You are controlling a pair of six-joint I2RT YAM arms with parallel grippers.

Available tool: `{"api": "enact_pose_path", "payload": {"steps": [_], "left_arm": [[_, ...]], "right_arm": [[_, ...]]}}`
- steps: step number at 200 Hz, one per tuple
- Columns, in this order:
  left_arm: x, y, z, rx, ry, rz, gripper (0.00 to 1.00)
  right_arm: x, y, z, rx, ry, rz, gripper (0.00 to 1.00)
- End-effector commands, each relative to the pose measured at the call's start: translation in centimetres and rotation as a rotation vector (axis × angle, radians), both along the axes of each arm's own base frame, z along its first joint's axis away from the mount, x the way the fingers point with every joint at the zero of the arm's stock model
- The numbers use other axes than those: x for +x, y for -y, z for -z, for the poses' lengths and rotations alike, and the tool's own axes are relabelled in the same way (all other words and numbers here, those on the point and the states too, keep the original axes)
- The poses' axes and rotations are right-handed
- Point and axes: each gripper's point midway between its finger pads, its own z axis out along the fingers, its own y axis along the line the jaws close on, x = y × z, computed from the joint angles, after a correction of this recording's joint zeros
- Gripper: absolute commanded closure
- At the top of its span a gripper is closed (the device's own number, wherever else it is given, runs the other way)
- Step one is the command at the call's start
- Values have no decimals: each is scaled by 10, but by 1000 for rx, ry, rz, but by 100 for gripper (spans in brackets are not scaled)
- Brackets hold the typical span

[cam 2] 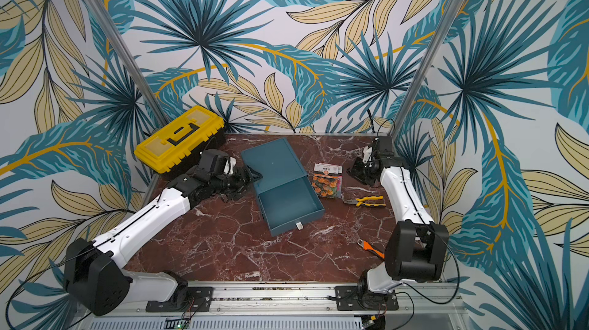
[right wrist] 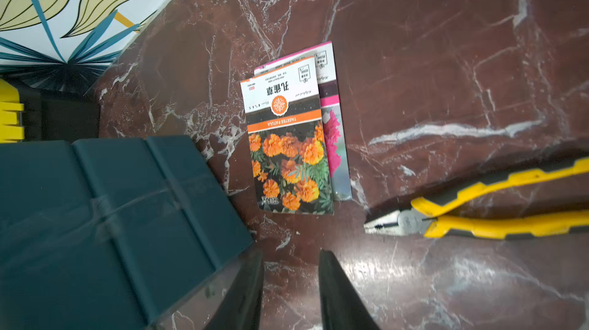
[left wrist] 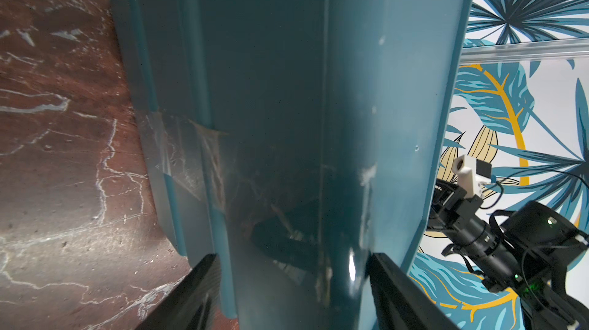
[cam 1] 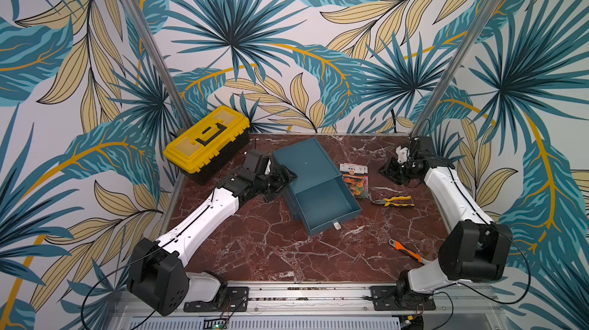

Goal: Take the seed bags out of the drawer
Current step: Place the seed packet at the center of the board, then close the drawer in the storage box.

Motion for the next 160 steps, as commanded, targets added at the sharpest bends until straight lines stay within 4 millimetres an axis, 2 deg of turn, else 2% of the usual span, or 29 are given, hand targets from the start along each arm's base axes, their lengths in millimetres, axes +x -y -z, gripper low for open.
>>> {"api": "enact_pose_path", "payload": {"steps": [1,46,85,110,160], "left_arm": [[-2,-11,0,40,-12,-22,21],[-1,-11,-1,38,-8,-28,21],[2,-9,-4,37,1,-27,21],[4,-9,-5,37,3,-28,21],[3,-9,-7,38,4,-25,21]], "right_arm": [[-39,-12,1,-13,-58,-18,67],[-96,-25,-20,0,-2,-36,71],[-144,-37,-11,0,-32,-78,71],[-167,-45,-11,41,-9,-86,71],[-201,-80,-27,199,53,-212,78]]}}
